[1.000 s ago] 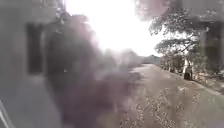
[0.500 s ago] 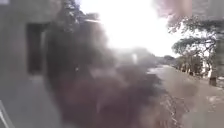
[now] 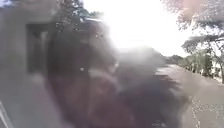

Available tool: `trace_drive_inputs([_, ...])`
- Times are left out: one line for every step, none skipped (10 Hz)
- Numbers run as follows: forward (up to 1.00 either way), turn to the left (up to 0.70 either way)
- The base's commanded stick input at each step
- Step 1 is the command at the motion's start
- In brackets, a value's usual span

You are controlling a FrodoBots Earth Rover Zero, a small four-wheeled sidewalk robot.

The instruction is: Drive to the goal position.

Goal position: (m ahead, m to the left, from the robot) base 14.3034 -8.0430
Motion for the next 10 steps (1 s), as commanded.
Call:
trace_drive_inputs([1.00,0.00])
trace_drive_inputs([1.00,0.00])
trace_drive_inputs([1.00,0.00])
trace_drive_inputs([1.00,0.27])
trace_drive_inputs([1.00,0.27])
trace_drive_inputs([1.00,0.27])
trace_drive_inputs([1.00,0.00])
trace_drive_inputs([1.00,0.00])
trace_drive_inputs([1.00,0.00])
trace_drive_inputs([1.00,0.00])
